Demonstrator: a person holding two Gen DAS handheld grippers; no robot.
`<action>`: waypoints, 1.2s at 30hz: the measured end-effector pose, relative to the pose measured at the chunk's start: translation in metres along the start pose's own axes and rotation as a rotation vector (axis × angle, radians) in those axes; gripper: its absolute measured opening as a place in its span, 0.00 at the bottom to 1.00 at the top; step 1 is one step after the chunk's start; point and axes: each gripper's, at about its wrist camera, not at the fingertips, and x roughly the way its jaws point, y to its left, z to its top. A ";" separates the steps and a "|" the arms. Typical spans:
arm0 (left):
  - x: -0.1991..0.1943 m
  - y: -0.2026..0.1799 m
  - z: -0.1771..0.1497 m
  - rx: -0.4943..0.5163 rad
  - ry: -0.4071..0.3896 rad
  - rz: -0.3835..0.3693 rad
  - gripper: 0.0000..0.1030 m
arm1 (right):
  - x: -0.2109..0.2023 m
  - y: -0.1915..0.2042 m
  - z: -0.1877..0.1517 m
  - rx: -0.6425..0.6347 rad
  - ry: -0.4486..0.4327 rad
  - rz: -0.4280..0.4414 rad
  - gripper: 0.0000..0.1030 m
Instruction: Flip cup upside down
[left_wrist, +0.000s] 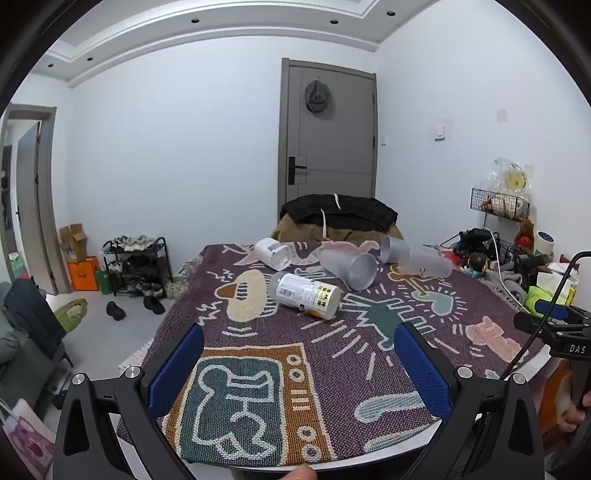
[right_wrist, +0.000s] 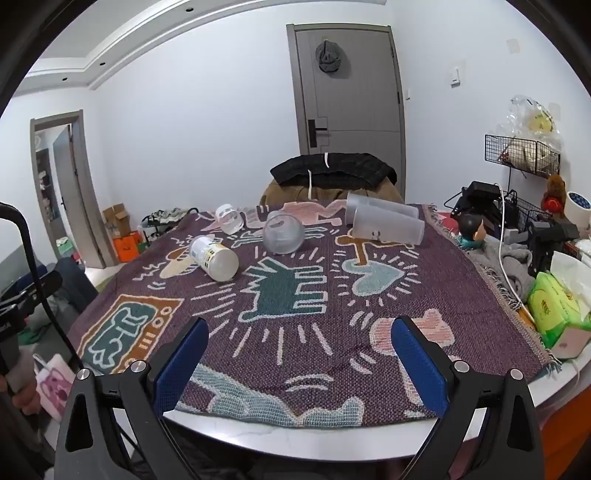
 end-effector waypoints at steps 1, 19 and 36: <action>0.000 0.000 0.000 -0.001 0.001 0.001 1.00 | 0.000 0.000 0.000 0.000 0.000 0.000 0.97; -0.003 -0.003 0.001 0.006 -0.019 -0.015 1.00 | 0.001 -0.001 -0.001 0.001 -0.003 0.000 0.97; -0.004 -0.001 0.002 0.004 -0.023 -0.020 1.00 | 0.000 -0.001 -0.001 0.001 -0.004 0.000 0.97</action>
